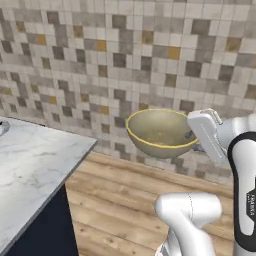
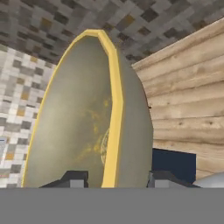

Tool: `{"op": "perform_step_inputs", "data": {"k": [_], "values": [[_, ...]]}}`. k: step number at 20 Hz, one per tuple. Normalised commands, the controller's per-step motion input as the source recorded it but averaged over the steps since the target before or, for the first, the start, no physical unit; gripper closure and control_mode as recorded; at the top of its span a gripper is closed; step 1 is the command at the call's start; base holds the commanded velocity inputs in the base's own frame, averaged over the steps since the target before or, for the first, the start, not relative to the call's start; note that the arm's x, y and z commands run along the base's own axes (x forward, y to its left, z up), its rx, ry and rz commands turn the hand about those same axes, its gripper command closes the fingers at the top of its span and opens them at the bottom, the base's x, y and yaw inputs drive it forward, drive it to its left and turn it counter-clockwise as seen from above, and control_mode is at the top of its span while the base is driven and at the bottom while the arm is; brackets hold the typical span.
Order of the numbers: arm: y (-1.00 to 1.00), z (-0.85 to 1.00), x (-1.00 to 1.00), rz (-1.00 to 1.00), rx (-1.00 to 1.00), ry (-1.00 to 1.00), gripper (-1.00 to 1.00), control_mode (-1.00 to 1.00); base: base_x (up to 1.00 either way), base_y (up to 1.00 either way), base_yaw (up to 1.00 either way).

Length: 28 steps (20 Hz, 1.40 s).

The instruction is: Take the smaller bowl and place it next to the appetizer plate on the dining counter , and place the larger bowl next to the plate with cooked food.

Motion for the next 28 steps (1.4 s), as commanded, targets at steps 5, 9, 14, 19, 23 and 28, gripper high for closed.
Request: {"op": "perform_step_inputs", "data": {"k": [5, 9, 14, 19, 23, 28], "values": [[0.0, 0.0, 0.0, 0.0, 0.0, 0.0, 1.0, 1.0, 0.99, -0.45, 0.59], [0.0, 0.0, 0.0, 0.0, 0.0, 0.0, 1.0, 1.0, 0.85, -0.58, 0.61], [0.0, 0.0, 0.0, 0.0, 0.0, 0.0, 1.0, 1.0, 0.81, -0.59, 0.61], [0.0, 0.0, 0.0, 0.0, 0.0, 0.0, 1.0, 1.0, 0.77, -0.57, 0.61], [0.0, 0.0, 0.0, 0.0, 0.0, 0.0, 1.0, 1.0, 0.74, -0.5, 0.62], [0.0, 0.0, 0.0, 0.0, 0.0, 0.0, 1.0, 1.0, 0.73, -0.46, 0.62]]}}
